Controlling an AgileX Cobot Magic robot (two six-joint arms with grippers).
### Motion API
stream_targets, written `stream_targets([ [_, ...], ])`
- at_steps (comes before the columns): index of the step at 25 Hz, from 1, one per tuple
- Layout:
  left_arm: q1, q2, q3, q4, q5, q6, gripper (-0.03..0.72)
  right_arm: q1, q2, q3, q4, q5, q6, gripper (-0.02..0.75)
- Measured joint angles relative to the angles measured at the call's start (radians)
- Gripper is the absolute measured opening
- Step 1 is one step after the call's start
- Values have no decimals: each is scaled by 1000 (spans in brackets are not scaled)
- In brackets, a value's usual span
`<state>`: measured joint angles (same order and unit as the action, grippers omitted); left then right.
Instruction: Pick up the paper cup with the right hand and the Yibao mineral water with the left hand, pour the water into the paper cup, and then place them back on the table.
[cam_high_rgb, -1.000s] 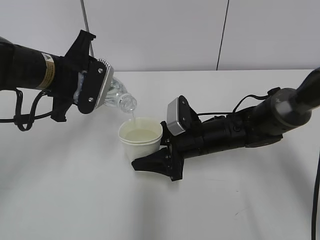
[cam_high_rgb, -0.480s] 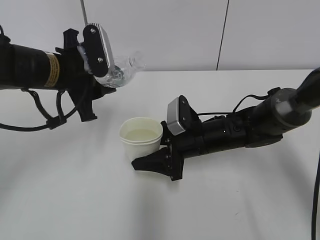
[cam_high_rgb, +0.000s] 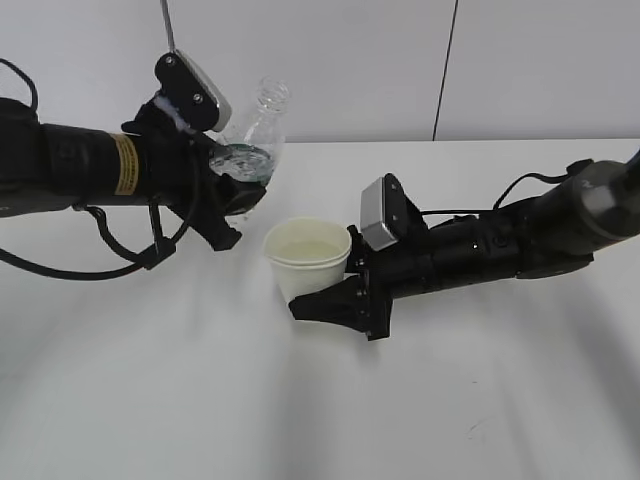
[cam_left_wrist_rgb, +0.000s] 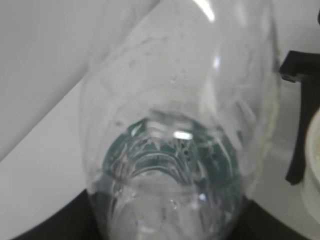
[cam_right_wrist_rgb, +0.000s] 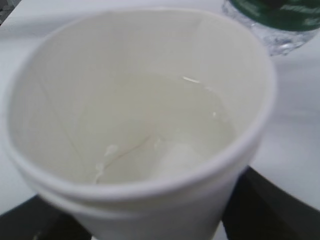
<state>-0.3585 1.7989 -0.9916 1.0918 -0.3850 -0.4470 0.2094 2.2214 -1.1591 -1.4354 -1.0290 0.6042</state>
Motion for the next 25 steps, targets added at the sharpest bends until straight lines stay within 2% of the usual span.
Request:
stream_targets([
  [4,33,0,63,-50,-93,0,333,-35,-11,0,-19,0,6,521],
  [11,155,0,207,-147,-375,9,333,-84,-11,0,16,0,8,521],
  [17,164,47,262,-150,-495,42,333,-103,-11,0,105,30,11,521],
  [21,164,135,269,-150,-653,47,333,-115,-11,0,123,73,9,521],
  [25,164,193,269,-136,-708,67,333,-136,-11,0,135,100,4,521],
])
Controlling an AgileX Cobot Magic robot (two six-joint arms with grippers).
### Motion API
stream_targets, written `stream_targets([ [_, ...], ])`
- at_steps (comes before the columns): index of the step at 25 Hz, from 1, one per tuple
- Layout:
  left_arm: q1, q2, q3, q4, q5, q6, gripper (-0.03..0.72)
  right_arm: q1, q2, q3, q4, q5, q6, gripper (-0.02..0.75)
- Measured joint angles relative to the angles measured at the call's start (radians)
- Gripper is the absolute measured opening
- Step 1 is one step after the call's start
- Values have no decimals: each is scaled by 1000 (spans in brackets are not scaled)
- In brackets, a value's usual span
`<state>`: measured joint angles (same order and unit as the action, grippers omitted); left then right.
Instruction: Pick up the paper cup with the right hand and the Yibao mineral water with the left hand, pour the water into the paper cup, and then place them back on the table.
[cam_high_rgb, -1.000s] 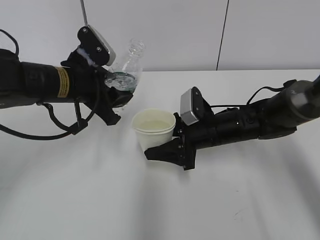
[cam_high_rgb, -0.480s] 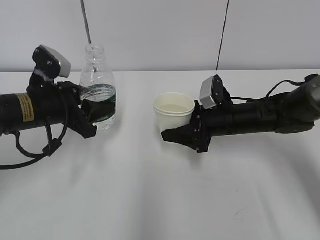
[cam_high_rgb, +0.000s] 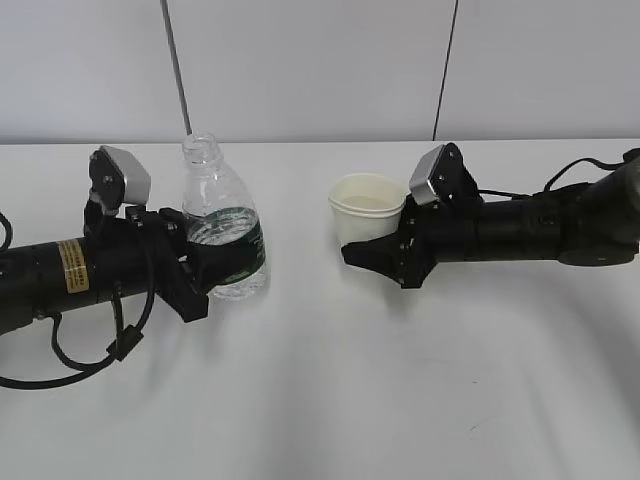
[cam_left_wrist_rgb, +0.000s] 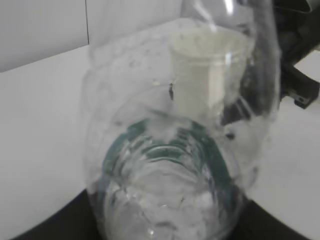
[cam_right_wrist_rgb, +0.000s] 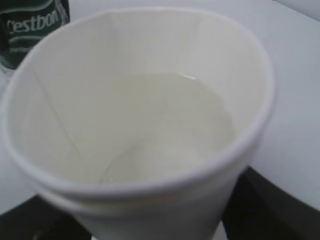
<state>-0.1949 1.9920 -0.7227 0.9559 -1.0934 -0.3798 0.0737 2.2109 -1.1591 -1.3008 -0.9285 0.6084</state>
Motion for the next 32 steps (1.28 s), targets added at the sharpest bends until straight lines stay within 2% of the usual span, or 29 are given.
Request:
stream_targets([
  [7,-3,3,0,148,-18,17,333,-37,0,57,94,11,-33,521],
  [11,-27,3,0,167,-20,17,333,-38,-1,110,138,11,-73,521],
  [17,-82,3,0,205,-21,17,333,-38,-1,228,341,-39,-242,521],
  [20,-98,3,0,192,-21,17,333,-38,-2,299,414,-129,-309,521],
  [24,-104,7,0,105,-21,24,333,-38,-9,399,472,-186,-405,521],
  [27,-104,20,0,37,-21,45,333,-38,-12,453,489,-188,-451,521],
  [32,-108,68,0,15,-22,69,333,-38,-13,507,487,-197,-514,521],
])
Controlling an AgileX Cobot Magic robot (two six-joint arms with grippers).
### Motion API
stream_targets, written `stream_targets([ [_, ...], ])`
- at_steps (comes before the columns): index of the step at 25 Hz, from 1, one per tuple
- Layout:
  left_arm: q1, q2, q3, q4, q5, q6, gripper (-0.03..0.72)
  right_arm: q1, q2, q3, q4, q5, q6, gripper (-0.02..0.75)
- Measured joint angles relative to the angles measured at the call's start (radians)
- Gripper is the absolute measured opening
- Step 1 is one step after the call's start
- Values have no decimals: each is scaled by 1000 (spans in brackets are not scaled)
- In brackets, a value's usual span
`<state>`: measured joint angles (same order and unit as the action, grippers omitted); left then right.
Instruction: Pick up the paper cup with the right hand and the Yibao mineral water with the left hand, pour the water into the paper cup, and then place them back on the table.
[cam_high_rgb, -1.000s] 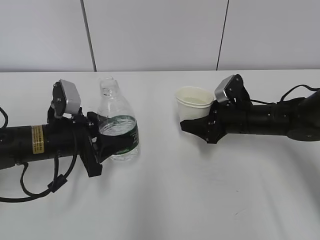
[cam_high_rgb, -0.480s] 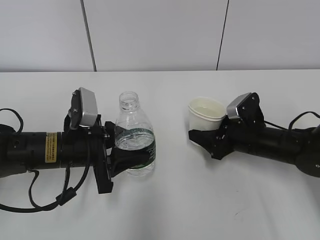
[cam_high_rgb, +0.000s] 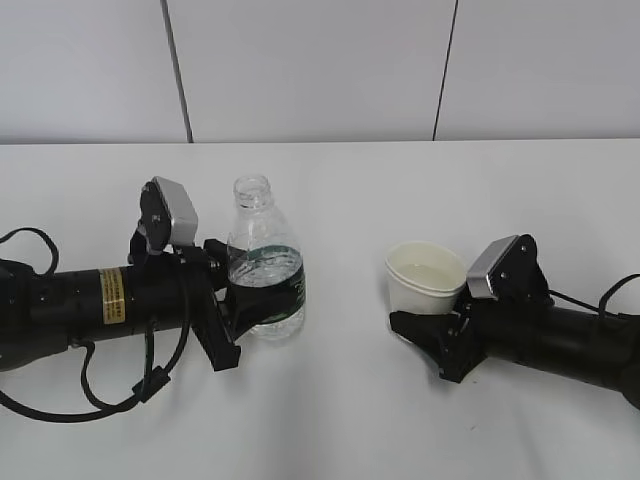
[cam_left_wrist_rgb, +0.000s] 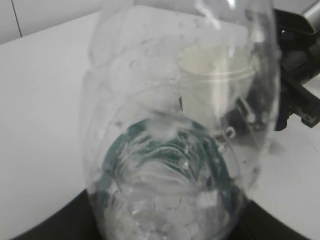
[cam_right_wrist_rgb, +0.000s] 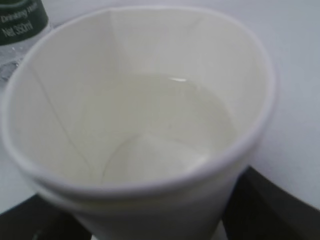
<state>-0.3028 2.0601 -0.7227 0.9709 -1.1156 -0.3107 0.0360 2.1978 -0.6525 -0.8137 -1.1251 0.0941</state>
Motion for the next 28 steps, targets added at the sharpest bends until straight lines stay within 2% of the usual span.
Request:
stream_targets([
  [7,0,36,0,-48,1,41,333,0,-1,4,-63,-2,-38,522],
  [9,0,36,0,-50,1,45,338,0,-1,4,-69,-2,-43,543],
  [12,0,36,0,-48,1,48,387,0,-1,4,-71,-11,-44,636],
  [16,0,36,0,-47,-8,48,497,0,-3,6,-73,-17,-47,665],
  [22,23,36,0,27,-7,6,536,0,-5,48,-32,-21,-47,669],
  [28,97,36,7,118,-5,-51,536,0,-17,133,76,-31,-49,669],
])
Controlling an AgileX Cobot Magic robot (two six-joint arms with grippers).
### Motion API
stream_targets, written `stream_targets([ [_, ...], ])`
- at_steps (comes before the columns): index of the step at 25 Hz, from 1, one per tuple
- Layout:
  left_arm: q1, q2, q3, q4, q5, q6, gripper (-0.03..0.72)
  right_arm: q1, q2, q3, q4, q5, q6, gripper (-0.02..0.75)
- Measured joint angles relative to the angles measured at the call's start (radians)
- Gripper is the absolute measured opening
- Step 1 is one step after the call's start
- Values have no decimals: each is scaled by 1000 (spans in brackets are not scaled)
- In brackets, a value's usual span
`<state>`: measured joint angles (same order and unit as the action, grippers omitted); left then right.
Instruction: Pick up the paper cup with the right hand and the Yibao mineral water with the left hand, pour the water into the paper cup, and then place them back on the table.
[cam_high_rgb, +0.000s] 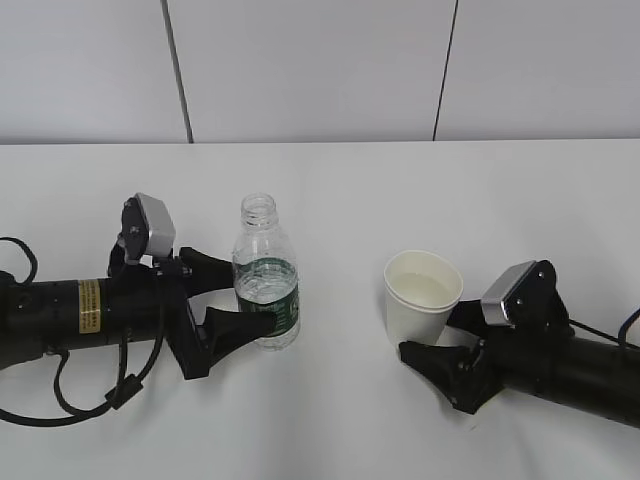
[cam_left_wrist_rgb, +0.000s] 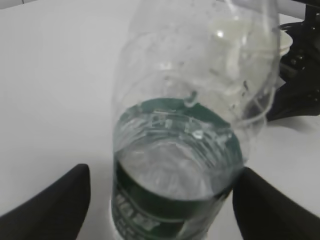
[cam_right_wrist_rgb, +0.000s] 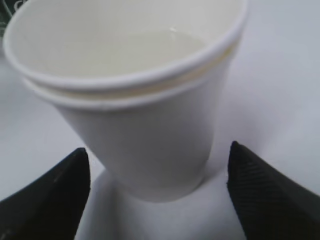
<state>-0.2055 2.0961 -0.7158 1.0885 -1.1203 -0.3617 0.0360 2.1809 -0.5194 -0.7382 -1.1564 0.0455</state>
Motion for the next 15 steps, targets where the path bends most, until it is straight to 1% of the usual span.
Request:
stream_targets([
  [3,29,-11,28,22,1,-12,536,0,-29,50,29,0,-17,668],
  [7,52,-60,87,27,19,-18,536,0,-68,118,79,0,-51,666],
  [12,62,-137,136,26,122,-23,536,0,-106,193,161,0,-60,659],
  [15,62,-183,142,-9,180,-35,536,0,-130,231,227,0,-60,654],
])
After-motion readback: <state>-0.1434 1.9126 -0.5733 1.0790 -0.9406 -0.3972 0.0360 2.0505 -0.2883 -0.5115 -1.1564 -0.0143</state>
